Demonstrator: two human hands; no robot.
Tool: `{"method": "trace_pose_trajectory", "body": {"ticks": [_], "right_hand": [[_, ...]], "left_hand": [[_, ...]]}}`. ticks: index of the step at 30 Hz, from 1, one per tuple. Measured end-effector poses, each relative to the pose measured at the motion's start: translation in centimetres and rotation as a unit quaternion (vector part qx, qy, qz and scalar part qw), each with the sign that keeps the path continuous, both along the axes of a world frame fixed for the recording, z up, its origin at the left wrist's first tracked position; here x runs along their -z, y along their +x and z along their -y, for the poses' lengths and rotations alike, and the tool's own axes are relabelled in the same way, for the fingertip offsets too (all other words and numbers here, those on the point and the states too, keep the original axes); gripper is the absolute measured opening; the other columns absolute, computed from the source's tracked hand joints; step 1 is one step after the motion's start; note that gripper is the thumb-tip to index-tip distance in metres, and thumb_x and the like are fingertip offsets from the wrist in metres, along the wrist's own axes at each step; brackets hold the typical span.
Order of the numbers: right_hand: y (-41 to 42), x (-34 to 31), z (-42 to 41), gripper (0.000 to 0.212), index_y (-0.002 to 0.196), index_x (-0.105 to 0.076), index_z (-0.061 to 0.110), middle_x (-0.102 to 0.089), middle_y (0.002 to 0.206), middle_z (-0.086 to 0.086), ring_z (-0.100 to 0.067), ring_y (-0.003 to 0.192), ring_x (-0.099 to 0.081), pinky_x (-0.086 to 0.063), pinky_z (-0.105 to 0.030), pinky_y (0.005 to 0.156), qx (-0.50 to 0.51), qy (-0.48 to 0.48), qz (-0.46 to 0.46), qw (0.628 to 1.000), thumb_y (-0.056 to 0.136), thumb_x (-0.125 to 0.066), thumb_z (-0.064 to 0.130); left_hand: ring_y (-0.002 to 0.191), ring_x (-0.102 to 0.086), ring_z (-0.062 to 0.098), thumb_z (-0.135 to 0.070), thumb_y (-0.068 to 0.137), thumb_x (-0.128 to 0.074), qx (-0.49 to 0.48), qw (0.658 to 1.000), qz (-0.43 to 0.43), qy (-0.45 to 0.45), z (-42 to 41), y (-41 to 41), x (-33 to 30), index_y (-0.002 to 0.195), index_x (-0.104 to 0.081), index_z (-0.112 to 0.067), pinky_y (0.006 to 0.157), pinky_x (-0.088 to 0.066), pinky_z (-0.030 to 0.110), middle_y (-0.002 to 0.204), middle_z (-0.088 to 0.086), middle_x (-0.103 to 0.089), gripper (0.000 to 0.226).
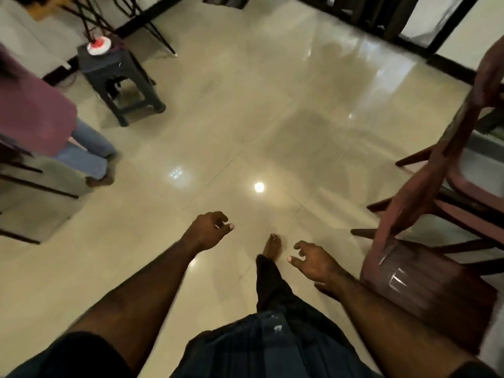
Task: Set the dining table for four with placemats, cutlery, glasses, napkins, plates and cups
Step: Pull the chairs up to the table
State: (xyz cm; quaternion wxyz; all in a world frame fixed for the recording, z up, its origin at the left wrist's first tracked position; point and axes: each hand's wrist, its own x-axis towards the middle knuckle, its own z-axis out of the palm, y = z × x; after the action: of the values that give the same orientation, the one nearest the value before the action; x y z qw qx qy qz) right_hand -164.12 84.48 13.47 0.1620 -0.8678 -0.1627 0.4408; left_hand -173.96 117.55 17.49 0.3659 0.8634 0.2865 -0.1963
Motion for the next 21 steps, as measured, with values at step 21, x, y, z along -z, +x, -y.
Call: {"method": "trace_pose_trajectory", "body": {"ticks": [21], "right_hand": [[50.6, -0.1, -4.7, 0.064, 0.148, -0.049, 0.022, -0.064, 0.137, -0.009, -0.026, 0.123, -0.062, -0.051, -0.035, 0.098, 0.194, -0.057, 0.003, 0.979, 0.097, -0.06, 0.061]], "left_hand": [[0.1, -0.07, 0.019, -0.047, 0.094, -0.075, 0.09, 0.995, -0.049, 0.001, -15.7, 55.7, 3.0, 0.111, -0.075, -0.02, 0.086, -0.054, 0.032, 0.103, -0.001, -0.074, 0.032]]}}
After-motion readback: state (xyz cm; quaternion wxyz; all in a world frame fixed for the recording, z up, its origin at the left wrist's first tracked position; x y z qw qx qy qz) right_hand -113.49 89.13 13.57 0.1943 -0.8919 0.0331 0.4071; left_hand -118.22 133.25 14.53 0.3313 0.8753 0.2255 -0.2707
